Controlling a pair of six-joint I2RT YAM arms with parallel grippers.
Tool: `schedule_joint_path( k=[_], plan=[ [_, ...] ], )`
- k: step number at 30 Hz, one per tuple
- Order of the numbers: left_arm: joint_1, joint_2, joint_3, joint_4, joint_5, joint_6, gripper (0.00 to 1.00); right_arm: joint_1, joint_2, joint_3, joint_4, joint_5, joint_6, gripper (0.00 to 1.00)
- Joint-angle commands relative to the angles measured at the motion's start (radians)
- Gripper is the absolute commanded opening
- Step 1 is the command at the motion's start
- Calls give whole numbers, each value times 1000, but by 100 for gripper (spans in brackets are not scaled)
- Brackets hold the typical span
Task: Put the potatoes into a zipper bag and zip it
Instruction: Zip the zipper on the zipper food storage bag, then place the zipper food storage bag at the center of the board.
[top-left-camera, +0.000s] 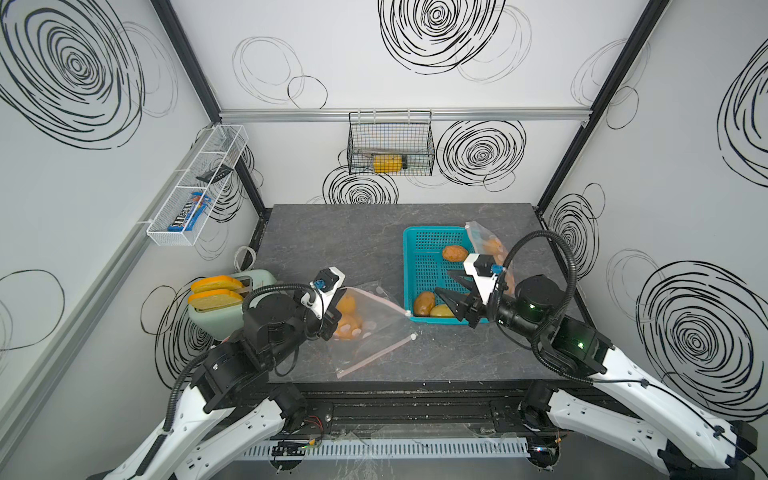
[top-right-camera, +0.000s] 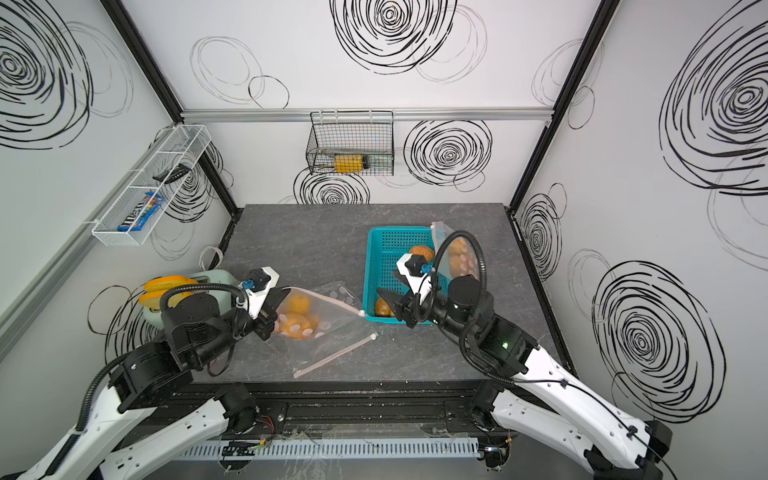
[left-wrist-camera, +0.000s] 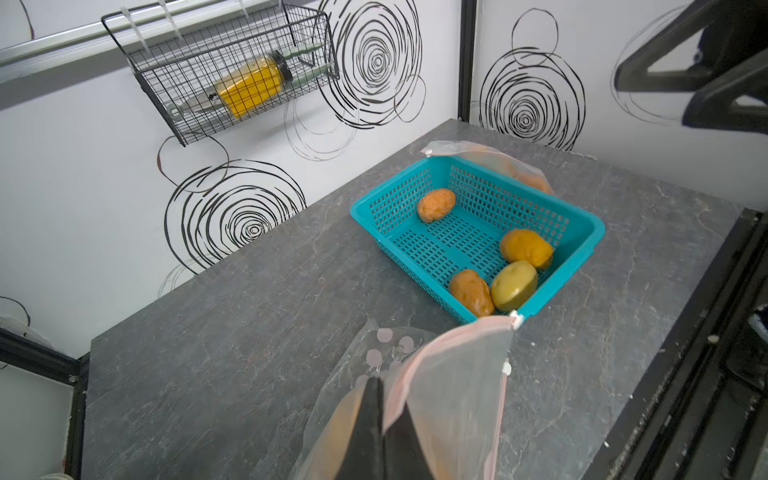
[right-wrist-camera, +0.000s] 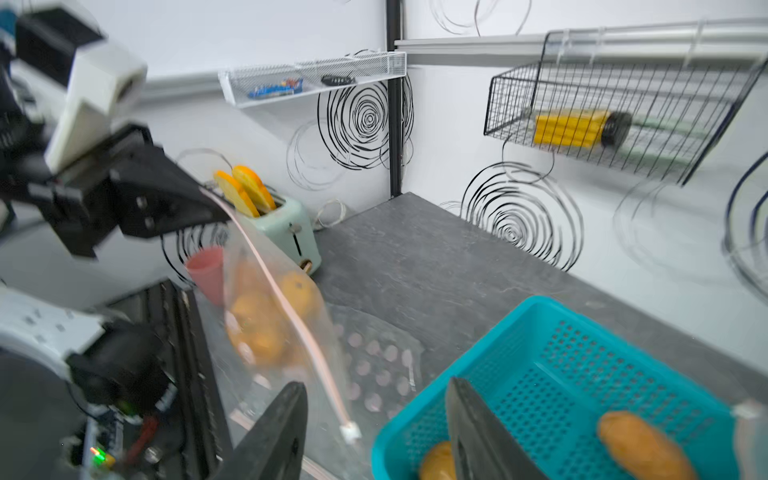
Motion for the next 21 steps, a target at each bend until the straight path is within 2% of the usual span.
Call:
schedule_joint_path(
  k=[1,3,5,11,16,21],
  plan=[
    [8,54,-30,173,-41,-59,0,7,119,61,68,-55,494,59],
    [11,84,-49,203,-36,-70,0,20,171,66,102,-117,624,61],
    [11,98,-79,241,2,-70,0,45,200,48,166,-124,745,62],
    [7,73,-185,347,138,-83,0,68,288,39,257,-145,969,61],
    [-13,51,-239,391,202,-71,0,84,382,40,289,-218,1081,59],
    [-32,46,-261,406,238,-61,0,104,457,86,251,-270,1081,58]
  ],
)
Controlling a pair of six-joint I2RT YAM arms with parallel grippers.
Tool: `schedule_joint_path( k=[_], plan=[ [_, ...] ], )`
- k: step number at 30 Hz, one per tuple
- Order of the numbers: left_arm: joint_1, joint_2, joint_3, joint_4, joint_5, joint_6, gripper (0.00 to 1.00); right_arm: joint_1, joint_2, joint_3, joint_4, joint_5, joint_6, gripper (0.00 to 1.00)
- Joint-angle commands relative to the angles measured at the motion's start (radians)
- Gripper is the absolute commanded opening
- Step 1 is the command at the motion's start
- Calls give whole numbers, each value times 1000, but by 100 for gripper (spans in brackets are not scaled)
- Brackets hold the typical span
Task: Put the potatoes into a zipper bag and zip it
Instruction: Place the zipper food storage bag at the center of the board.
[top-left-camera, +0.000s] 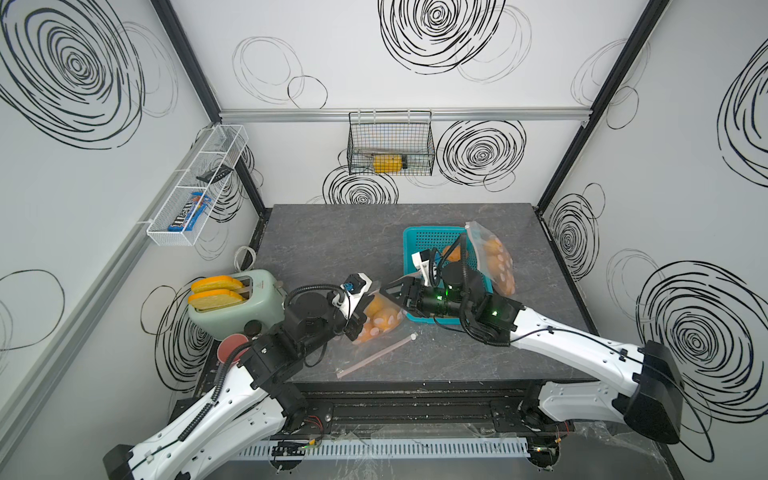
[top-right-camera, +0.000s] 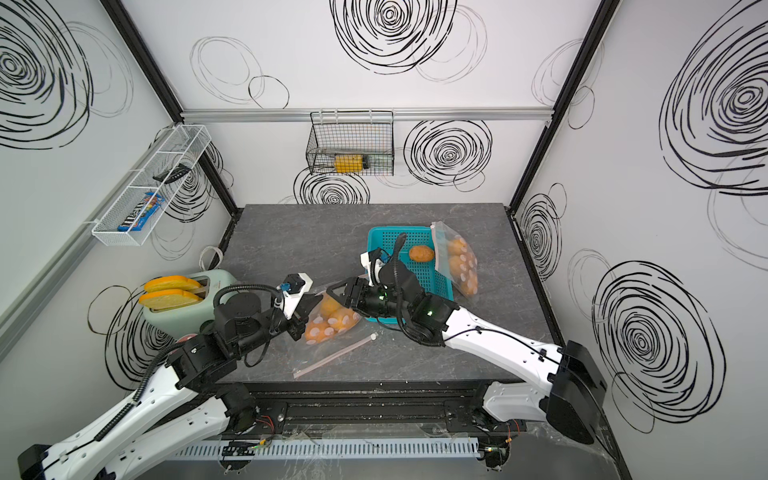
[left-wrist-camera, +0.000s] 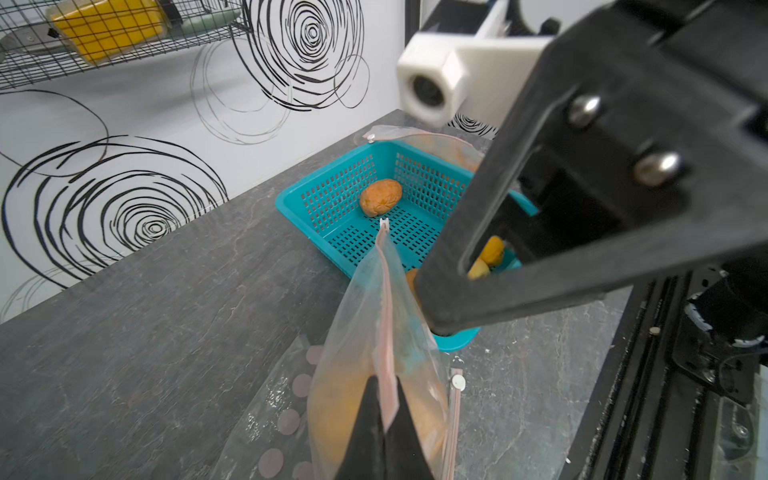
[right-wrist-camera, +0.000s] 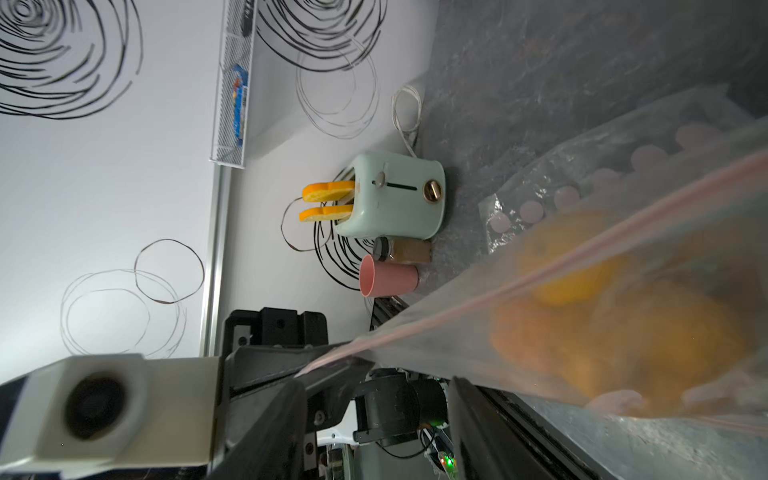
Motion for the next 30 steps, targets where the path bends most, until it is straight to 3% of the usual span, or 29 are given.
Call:
schedule_joint_path(
  k=[1,15,26,30],
  plan=[
    [-17,-8,-10,106,57,-2,0,12,20,48,25,-62,61,58],
    [-124,-18,-49,92,105,104,0,-23,7,33,-62,-79,33,59],
    [-182,17,-26,25,29,172,0,-38,-24,-12,-165,-139,-91,36],
    [-184,20,-36,25,26,184,0,-49,-21,-23,-159,-177,-118,23]
  ],
)
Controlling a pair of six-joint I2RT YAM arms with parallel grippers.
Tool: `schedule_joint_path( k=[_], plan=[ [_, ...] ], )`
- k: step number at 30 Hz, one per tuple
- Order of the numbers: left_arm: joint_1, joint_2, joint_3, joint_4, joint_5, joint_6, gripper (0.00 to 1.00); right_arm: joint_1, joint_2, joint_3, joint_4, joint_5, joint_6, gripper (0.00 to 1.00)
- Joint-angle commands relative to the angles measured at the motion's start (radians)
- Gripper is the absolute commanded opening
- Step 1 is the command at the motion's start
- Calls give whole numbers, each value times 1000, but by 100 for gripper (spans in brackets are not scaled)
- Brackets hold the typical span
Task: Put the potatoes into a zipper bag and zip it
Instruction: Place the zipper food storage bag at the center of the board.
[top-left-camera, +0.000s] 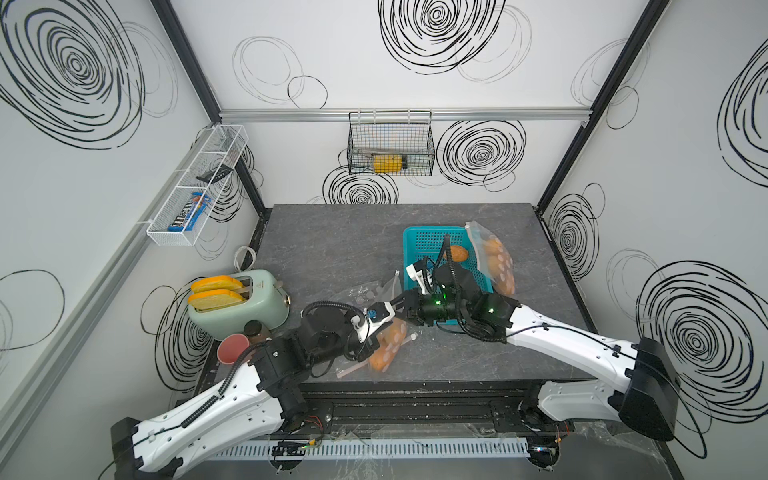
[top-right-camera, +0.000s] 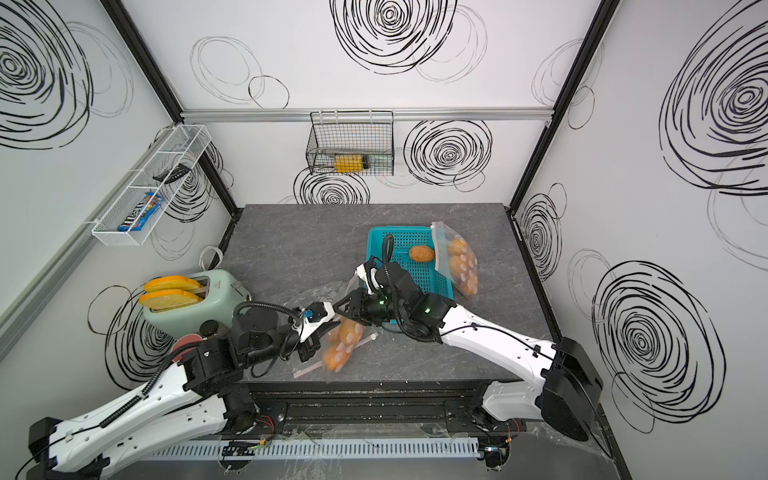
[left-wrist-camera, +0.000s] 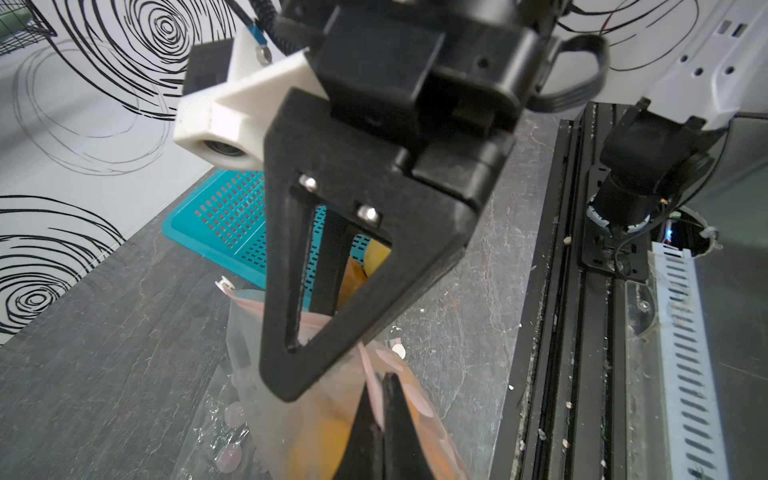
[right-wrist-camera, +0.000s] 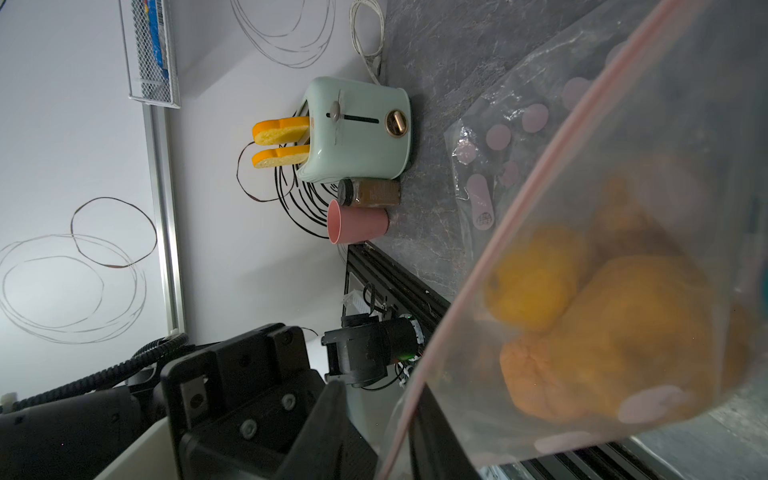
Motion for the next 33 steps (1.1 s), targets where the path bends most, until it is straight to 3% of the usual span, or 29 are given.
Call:
schedule_joint_path(
  k=[1,5,7,12,15,17,19,23,27,30,33],
  plan=[
    [-4,-1,10,33,-13,28,0,-7,-19,-8,-26,-35,-60,20],
    [-11,-10,11,26,1,28,13,-15,-27,-13,-29,-48,-74,6],
    [-14,-24,3,30,6,22,26,-16,-39,-16,-24,-39,-77,3],
    [-24,-80,-3,25,-36,-37,79,-59,-66,16,12,-61,-148,0],
    [-24,-145,-8,12,-126,-61,94,-123,-33,145,-28,-125,-335,0],
    [-24,-193,-26,21,-235,-91,99,-175,21,269,-132,-153,-443,0],
    [-21,-229,-36,15,-318,-144,96,-224,72,378,-207,-198,-548,0],
    [1,-263,-59,0,-349,-236,96,-385,148,549,-205,-296,-678,0],
    [19,-252,-93,-26,-338,-294,96,-595,310,859,-501,-212,-832,0],
    [20,-250,-102,-20,-291,-303,96,-773,398,957,-623,-177,-865,0],
    [23,-239,-99,-21,-299,-316,96,-950,439,958,-644,-168,-890,0]
  ],
)
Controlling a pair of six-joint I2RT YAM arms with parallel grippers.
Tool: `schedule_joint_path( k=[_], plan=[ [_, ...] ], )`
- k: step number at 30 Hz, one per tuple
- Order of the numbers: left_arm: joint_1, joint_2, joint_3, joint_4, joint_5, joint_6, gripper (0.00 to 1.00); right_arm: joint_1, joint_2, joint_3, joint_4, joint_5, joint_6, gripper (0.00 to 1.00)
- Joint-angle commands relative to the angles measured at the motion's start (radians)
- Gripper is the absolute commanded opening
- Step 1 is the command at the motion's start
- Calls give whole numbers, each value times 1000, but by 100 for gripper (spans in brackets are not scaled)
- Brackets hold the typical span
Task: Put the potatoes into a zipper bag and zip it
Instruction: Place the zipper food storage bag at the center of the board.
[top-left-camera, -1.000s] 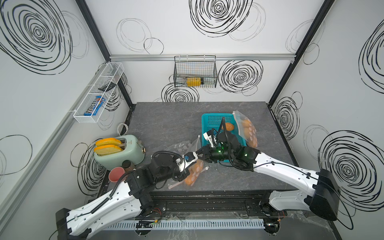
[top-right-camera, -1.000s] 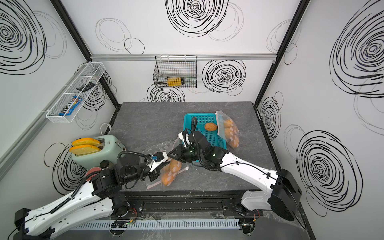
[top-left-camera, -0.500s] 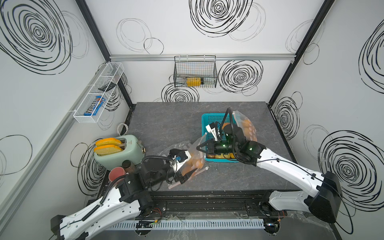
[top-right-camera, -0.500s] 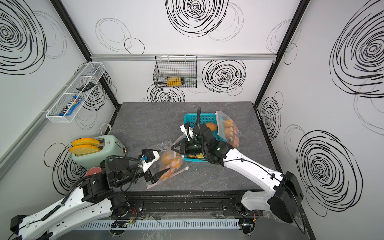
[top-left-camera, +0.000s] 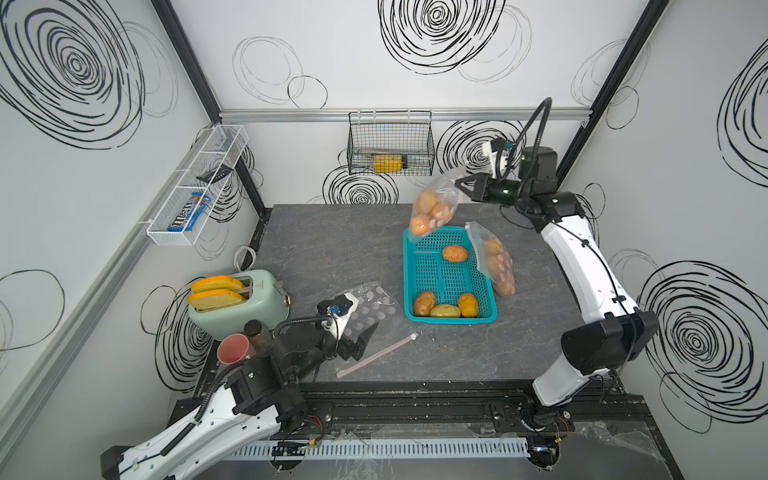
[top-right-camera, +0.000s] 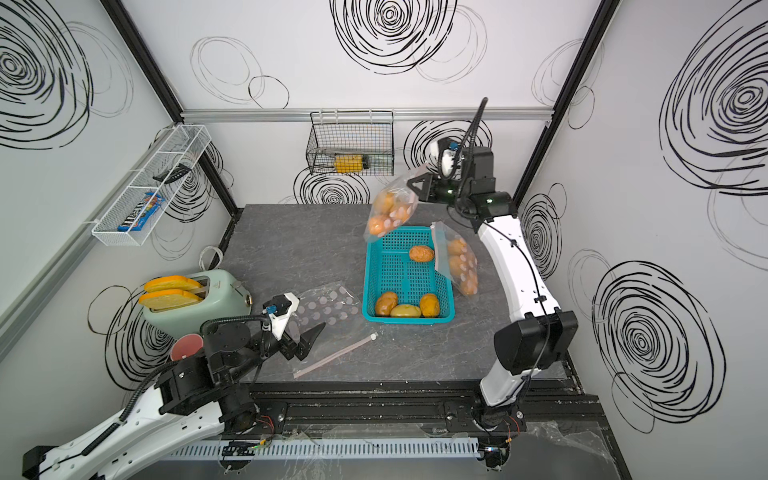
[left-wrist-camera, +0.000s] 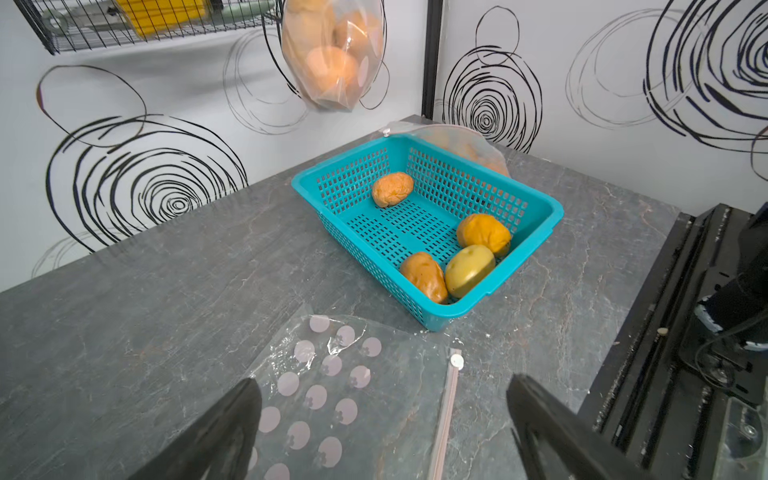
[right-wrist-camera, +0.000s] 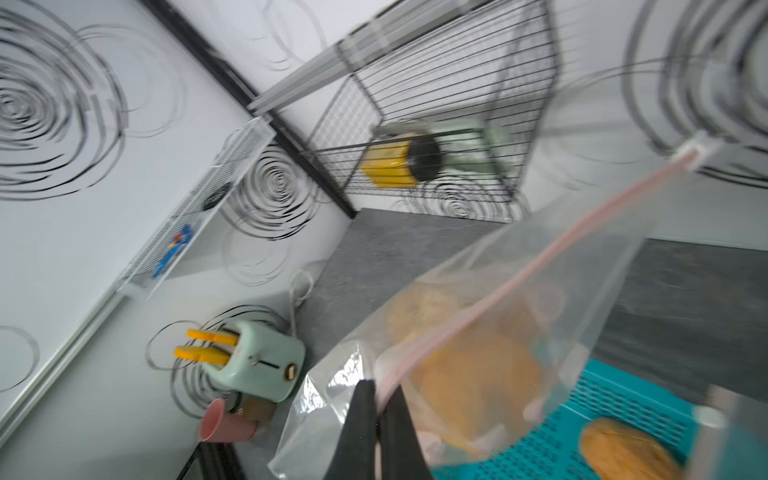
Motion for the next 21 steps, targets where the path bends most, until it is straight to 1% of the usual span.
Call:
schedule_joint_path(
  k=[1,2,3,5,6,8,11,14,16,21],
  plan=[
    [10,11,-1,20,-24,-64,96,-162,45,35,-172,41,-112,0],
    [10,20,1,14,-34,-80,96,-215,81,95,-229,81,-150,0],
    [11,28,-1,17,-15,-84,96,-256,124,168,-296,137,-169,0],
    [15,43,1,23,34,-74,96,-306,193,256,-381,183,-207,0],
    [15,50,1,23,41,-75,96,-324,224,291,-412,214,-209,0],
    [17,61,-1,25,50,-76,96,-340,251,295,-427,272,-226,0],
    [20,69,-2,30,66,-75,96,-342,299,300,-456,394,-240,0],
    [21,71,-5,33,77,-75,96,-313,339,276,-492,521,-277,0],
    [21,73,-8,35,85,-75,96,-273,341,229,-496,573,-304,0],
    [26,82,-8,37,95,-75,96,-64,314,43,-453,718,-423,0]
  ],
)
